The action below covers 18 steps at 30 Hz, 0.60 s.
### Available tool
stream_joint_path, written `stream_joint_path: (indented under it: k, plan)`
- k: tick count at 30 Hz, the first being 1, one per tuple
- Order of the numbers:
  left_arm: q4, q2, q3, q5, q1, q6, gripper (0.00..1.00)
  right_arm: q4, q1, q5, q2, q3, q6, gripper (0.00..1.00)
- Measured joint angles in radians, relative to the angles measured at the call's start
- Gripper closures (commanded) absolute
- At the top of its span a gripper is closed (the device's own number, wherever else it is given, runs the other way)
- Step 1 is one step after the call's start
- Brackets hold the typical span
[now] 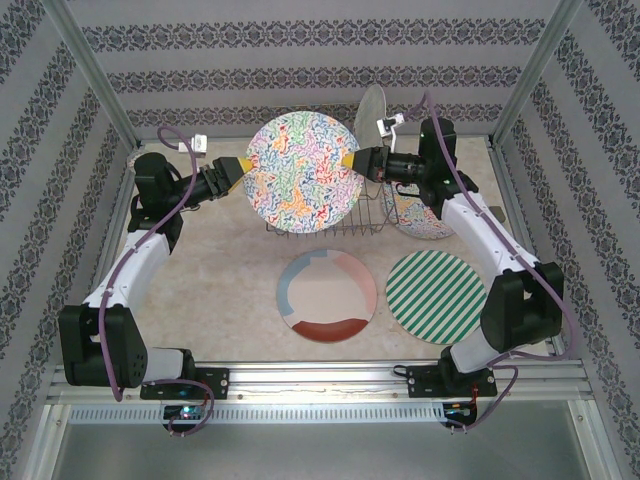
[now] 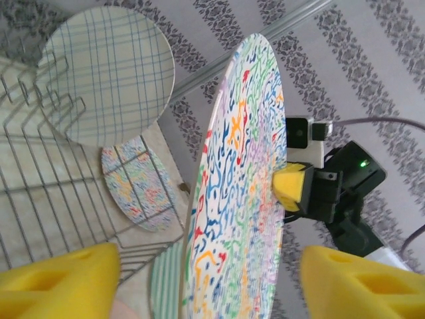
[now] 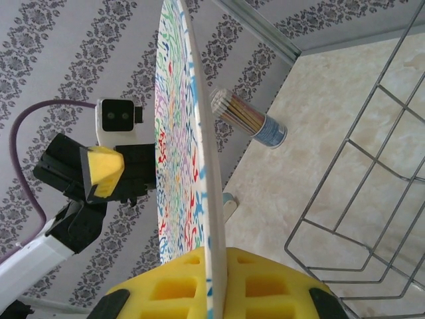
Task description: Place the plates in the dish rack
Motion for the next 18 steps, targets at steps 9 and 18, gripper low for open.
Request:
stream_joint_path:
  k: [9,18]
  plan:
    - [-0.093,-0.027,0.006,-0.038,0.002,0.072,0.0,-0.079,0.0,0.075,-0.076,-0.01,-0.055,1.0]
    - [-0.328,-0.091,0.053,-0.196,0.002,0.241,0.0,-0.231,0.032,0.289,-0.188,-0.01,-0.125,1.0]
